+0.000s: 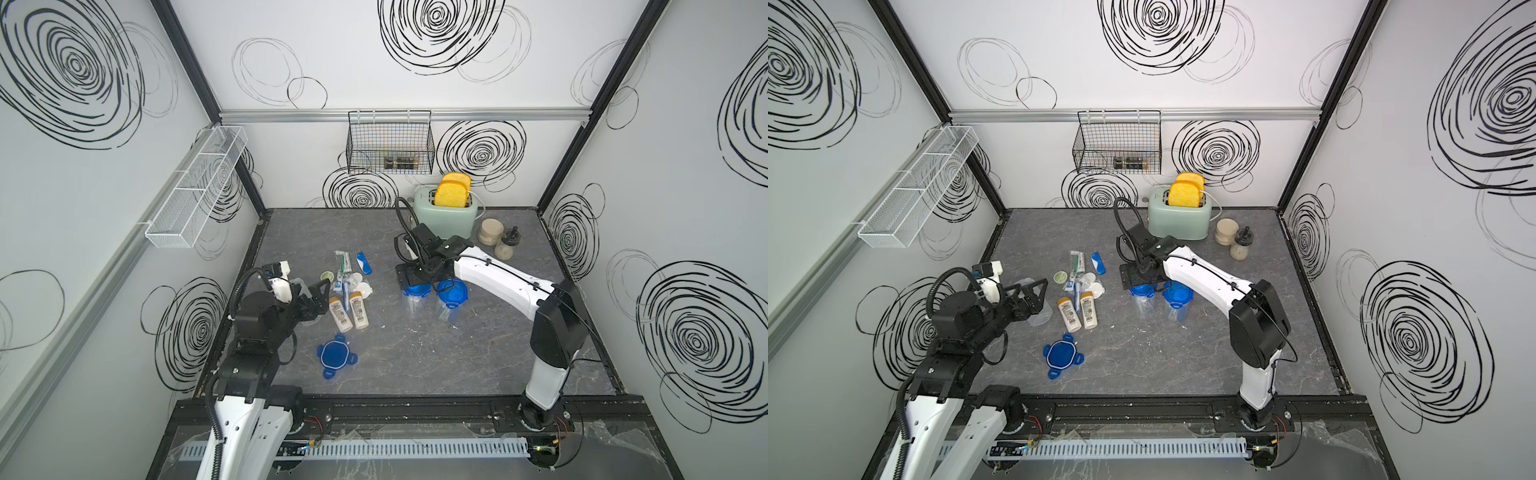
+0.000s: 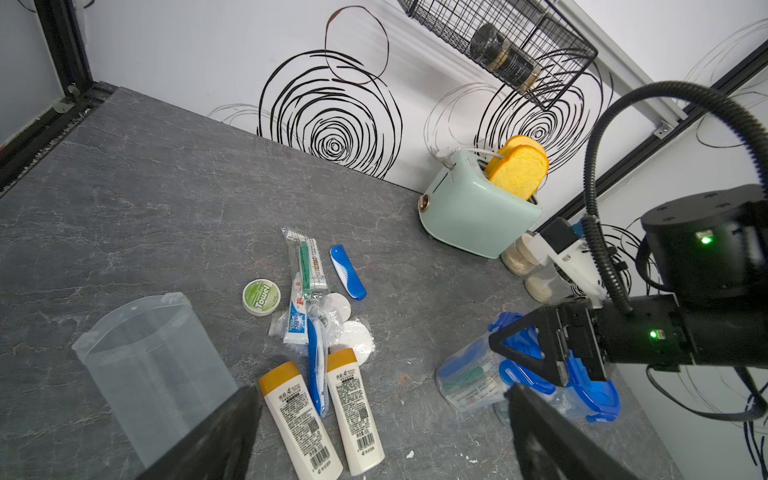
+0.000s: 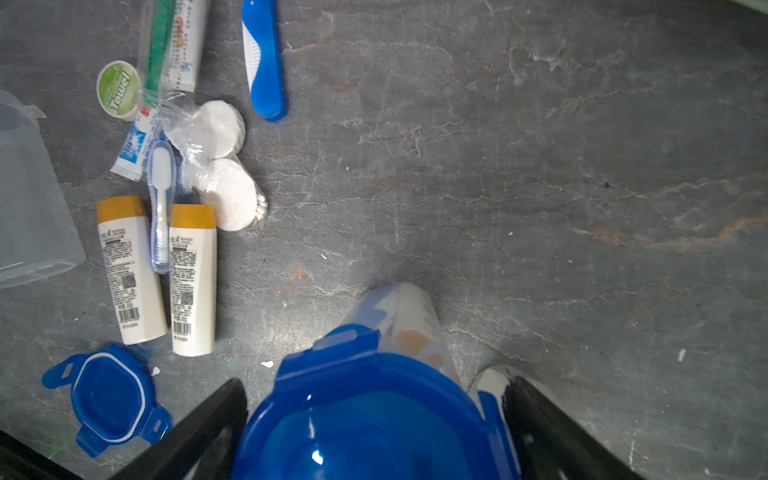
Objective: Take out toiletry kits
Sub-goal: Move the container to the center of the board.
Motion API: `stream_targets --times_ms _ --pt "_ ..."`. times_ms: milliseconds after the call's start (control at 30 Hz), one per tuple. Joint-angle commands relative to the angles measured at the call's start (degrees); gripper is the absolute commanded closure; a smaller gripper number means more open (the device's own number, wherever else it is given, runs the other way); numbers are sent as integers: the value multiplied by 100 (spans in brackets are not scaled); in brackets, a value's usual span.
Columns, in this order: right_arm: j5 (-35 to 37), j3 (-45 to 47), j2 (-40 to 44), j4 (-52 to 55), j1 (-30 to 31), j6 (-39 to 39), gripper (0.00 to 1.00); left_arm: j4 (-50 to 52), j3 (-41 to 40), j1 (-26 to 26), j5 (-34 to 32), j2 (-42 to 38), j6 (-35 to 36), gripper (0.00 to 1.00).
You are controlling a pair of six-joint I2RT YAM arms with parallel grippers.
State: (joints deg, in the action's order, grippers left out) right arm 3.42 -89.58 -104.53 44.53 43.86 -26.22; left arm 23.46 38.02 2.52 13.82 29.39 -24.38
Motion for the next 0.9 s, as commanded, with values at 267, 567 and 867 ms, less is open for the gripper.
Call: stream_targets --times_ms 267,567,867 --pt "74 72 83 247 154 -272 2 -246 -67 81 -29 11 56 4" --pt "-87 -39 262 311 417 113 6 -238 -75 113 -62 36 38 4" --pt "-357 -53 512 433 840 218 9 -237 -75 134 -88 41 38 4"
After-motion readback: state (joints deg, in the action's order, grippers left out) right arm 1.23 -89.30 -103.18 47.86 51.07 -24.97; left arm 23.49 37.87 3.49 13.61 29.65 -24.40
